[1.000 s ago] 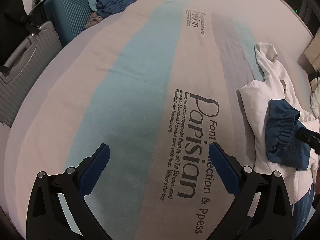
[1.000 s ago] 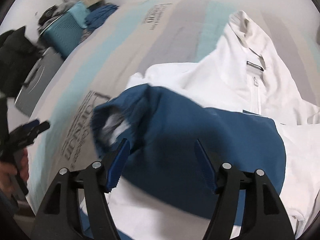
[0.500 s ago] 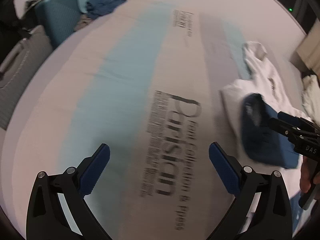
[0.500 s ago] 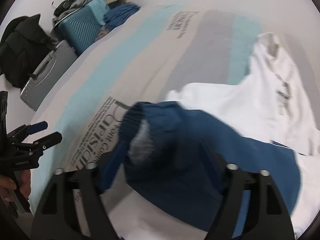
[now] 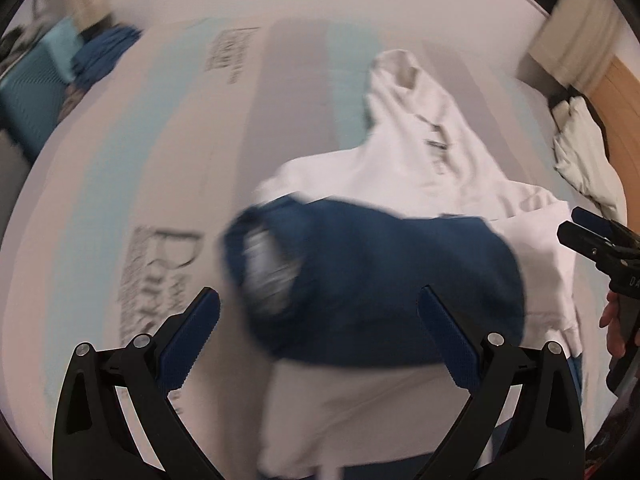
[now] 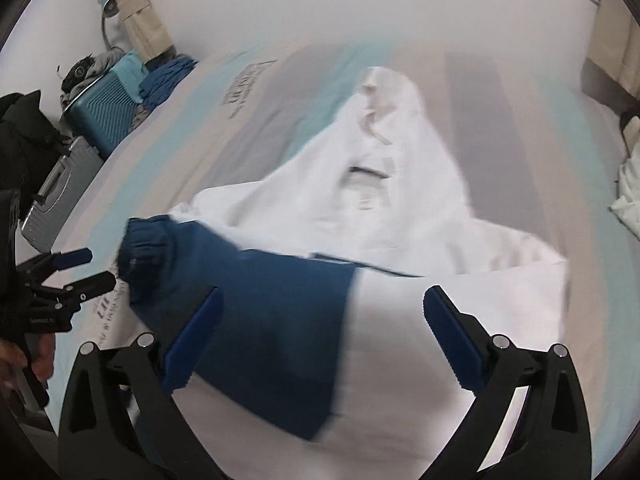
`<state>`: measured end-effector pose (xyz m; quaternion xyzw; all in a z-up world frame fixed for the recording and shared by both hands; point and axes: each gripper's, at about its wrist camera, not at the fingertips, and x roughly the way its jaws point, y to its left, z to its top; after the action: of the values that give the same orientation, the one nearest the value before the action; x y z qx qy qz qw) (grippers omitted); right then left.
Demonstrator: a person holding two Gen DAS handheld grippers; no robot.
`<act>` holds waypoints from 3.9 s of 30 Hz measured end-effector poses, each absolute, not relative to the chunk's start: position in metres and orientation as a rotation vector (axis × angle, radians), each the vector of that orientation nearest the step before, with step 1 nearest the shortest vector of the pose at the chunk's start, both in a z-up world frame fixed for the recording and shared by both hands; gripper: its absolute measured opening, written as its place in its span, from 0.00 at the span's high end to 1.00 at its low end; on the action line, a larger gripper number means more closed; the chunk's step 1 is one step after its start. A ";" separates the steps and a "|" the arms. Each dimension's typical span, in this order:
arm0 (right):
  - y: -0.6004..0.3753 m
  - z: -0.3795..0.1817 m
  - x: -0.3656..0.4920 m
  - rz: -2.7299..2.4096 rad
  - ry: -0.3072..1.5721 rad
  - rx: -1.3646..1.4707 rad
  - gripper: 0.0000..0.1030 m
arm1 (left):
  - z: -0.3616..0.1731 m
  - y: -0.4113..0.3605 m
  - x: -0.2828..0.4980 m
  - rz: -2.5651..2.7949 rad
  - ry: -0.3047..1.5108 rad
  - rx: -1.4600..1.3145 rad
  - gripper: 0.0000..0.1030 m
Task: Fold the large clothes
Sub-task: 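Move both tools toward the white hood of the jacket, then grasp the white hood edge with the left tool while the right tool grasps beside it, then lift the hood with both tools and fold it toward the hem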
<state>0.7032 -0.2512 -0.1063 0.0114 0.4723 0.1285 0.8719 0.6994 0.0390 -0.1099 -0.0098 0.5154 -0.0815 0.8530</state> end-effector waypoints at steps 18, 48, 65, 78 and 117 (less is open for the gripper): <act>-0.357 -0.094 0.808 0.288 1.008 0.013 0.07 | -0.104 -0.075 0.863 -0.256 1.094 0.087 0.06; -0.311 -0.204 1.060 0.329 1.153 -0.039 0.13 | -0.216 -0.090 1.084 -0.396 1.154 0.170 0.06; -0.326 -0.248 1.111 0.332 1.247 0.191 0.49 | -0.230 -0.093 1.121 -0.430 1.171 0.071 0.75; -0.323 -0.239 1.108 0.339 1.231 0.134 0.93 | -0.225 -0.110 1.117 -0.409 1.126 0.092 1.00; -0.278 -0.083 0.774 0.400 0.864 -0.036 0.96 | -0.088 -0.082 0.787 -0.318 0.833 0.127 1.00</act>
<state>0.7740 -0.2782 -0.0826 -0.0172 0.4157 0.1926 0.8887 0.7869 -0.0815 -0.0881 0.0616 0.4025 -0.1537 0.9003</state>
